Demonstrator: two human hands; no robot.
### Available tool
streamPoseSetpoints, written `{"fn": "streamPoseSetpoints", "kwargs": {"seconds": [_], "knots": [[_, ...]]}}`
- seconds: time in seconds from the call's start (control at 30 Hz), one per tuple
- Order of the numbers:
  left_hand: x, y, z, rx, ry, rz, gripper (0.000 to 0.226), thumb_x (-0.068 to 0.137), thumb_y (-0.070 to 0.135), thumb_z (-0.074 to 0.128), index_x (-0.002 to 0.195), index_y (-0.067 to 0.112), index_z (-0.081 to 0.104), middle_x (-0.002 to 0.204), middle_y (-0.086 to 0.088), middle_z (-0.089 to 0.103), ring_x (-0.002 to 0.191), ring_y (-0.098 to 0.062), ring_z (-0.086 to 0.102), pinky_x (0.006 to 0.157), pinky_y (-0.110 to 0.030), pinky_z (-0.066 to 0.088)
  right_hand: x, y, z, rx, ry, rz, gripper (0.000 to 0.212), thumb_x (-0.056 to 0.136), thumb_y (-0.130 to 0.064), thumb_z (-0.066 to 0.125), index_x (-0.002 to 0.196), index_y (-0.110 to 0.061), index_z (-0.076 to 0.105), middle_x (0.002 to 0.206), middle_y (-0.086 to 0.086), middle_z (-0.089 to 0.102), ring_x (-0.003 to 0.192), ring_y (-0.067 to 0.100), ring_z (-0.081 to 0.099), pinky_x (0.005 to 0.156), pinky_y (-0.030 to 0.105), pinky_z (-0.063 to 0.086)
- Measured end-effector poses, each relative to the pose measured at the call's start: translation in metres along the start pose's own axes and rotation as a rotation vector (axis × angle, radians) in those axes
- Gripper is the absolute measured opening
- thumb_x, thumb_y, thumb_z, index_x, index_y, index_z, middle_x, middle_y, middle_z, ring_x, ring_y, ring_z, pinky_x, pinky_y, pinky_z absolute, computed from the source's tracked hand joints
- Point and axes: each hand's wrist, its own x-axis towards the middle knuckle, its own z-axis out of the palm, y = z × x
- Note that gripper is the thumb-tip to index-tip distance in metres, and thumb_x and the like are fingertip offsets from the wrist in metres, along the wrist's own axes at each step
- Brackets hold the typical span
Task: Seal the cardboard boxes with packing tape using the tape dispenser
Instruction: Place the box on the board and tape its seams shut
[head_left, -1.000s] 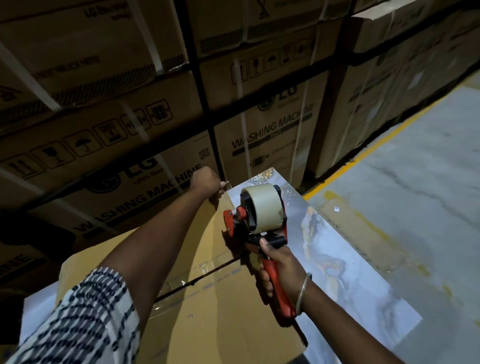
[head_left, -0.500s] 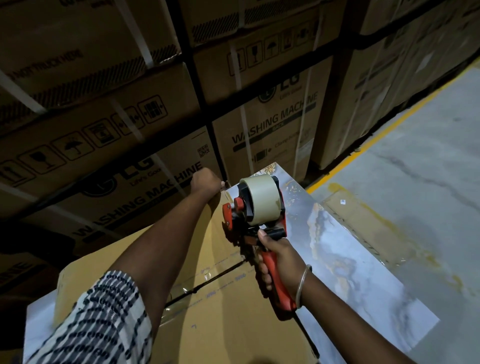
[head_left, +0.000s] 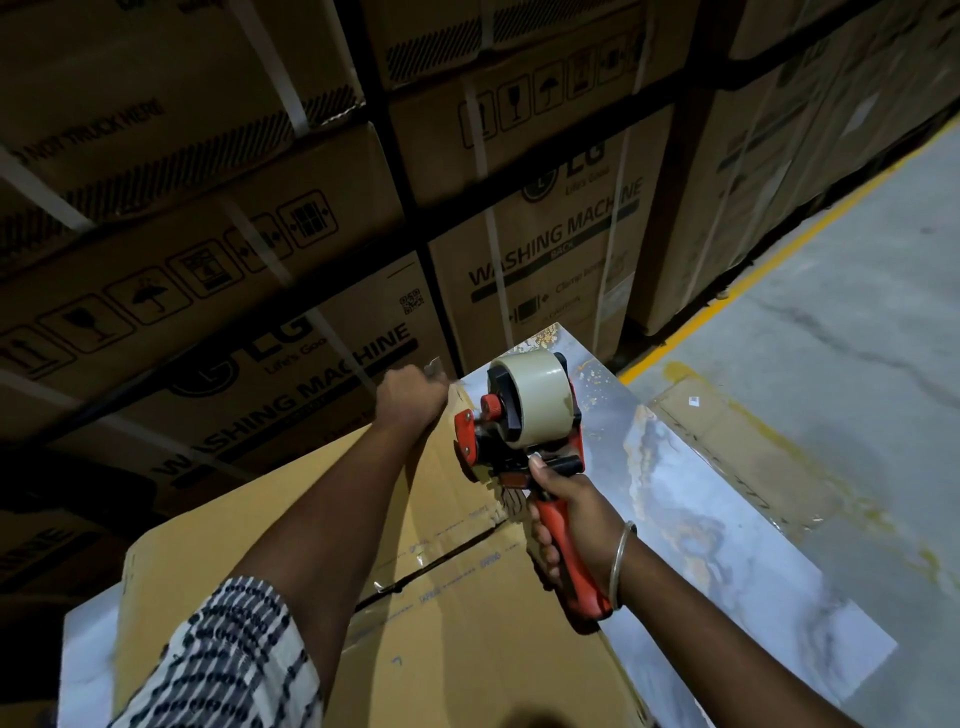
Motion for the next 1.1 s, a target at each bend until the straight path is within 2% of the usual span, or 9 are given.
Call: {"fn": "streamPoseSetpoints", "kwargs": {"seconds": [0.03,0.1,0.17,0.23,0.3,0.5,0.9,1.03,1.1], "knots": [[-0.003,-0.006,0.001,-0.005,0.018,0.014,0.056,0.098,0.053,0.048,0.084,0.002,0.067,0.083,-0.016,0.067,0.076,-0.032,0.066,0.062,-0.031,0.049,-0.001,-0.001,0.0,0.002,0.002,0.016,0.064,0.078,-0.068,0.06,0.057,-0.01,0.045,0.052,0.01,0.036,0.037,0.021,0.031,0.042,0.023,0.027],[-0.008,-0.01,0.003,0.007,0.077,0.114,0.05,0.102,0.05,0.043,0.096,0.006,0.066,0.094,-0.014,0.067,0.084,-0.03,0.065,0.071,-0.034,0.052,-0.003,-0.004,0.002,-0.031,0.028,0.022,0.062,0.08,-0.067,0.058,0.058,-0.01,0.045,0.053,0.01,0.037,0.037,0.021,0.031,0.041,0.023,0.027],[-0.017,-0.01,0.003,-0.03,0.159,0.245,0.038,0.105,0.039,0.04,0.114,0.01,0.063,0.109,-0.009,0.063,0.097,-0.023,0.059,0.08,-0.034,0.047,-0.003,-0.006,0.003,-0.067,0.053,0.016,0.061,0.088,-0.064,0.054,0.059,-0.011,0.046,0.052,0.01,0.038,0.038,0.021,0.031,0.041,0.023,0.028],[-0.026,-0.01,0.001,-0.089,0.207,0.328,0.035,0.106,0.035,0.039,0.121,0.013,0.063,0.114,-0.005,0.062,0.102,-0.019,0.056,0.08,-0.031,0.041,-0.004,-0.008,0.004,-0.078,0.057,0.026,0.061,0.091,-0.063,0.053,0.059,-0.011,0.047,0.052,0.009,0.039,0.038,0.021,0.032,0.041,0.023,0.029],[-0.03,-0.015,0.003,-0.08,0.186,0.362,0.036,0.105,0.038,0.042,0.115,0.015,0.067,0.107,-0.002,0.065,0.096,-0.016,0.058,0.078,-0.033,0.046,-0.003,-0.01,0.003,-0.092,0.052,0.046,0.062,0.09,-0.064,0.053,0.059,-0.011,0.048,0.052,0.009,0.039,0.039,0.021,0.033,0.042,0.023,0.031],[-0.023,-0.021,0.005,-0.07,0.084,0.271,0.043,0.101,0.048,0.046,0.104,0.017,0.075,0.083,0.002,0.07,0.075,-0.014,0.064,0.076,-0.04,0.057,-0.006,-0.016,0.005,-0.145,0.063,0.095,0.063,0.092,-0.067,0.051,0.059,-0.013,0.048,0.053,0.006,0.042,0.041,0.019,0.037,0.044,0.024,0.032],[-0.019,-0.02,0.006,-0.011,0.103,0.244,0.046,0.1,0.051,0.047,0.107,0.016,0.076,0.095,-0.01,0.073,0.087,-0.029,0.067,0.08,-0.041,0.057,-0.058,-0.004,-0.013,-0.168,0.114,0.13,0.062,0.094,-0.06,0.053,0.055,-0.013,0.045,0.05,0.008,0.038,0.037,0.018,0.031,0.04,0.022,0.024],[-0.026,-0.018,0.006,-0.005,0.124,0.283,0.045,0.103,0.044,0.046,0.105,0.009,0.074,0.096,-0.014,0.072,0.089,-0.032,0.066,0.078,-0.04,0.055,-0.091,0.015,-0.023,-0.171,0.122,0.14,0.058,0.095,-0.057,0.053,0.06,-0.012,0.045,0.051,0.009,0.037,0.037,0.019,0.031,0.041,0.023,0.025],[-0.026,-0.019,0.007,-0.014,0.144,0.371,0.038,0.103,0.037,0.049,0.11,0.008,0.072,0.105,-0.013,0.07,0.099,-0.032,0.064,0.081,-0.038,0.052,-0.097,0.02,-0.024,-0.164,0.127,0.134,0.058,0.095,-0.057,0.053,0.06,-0.012,0.044,0.051,0.01,0.036,0.038,0.019,0.03,0.042,0.023,0.024]]}}
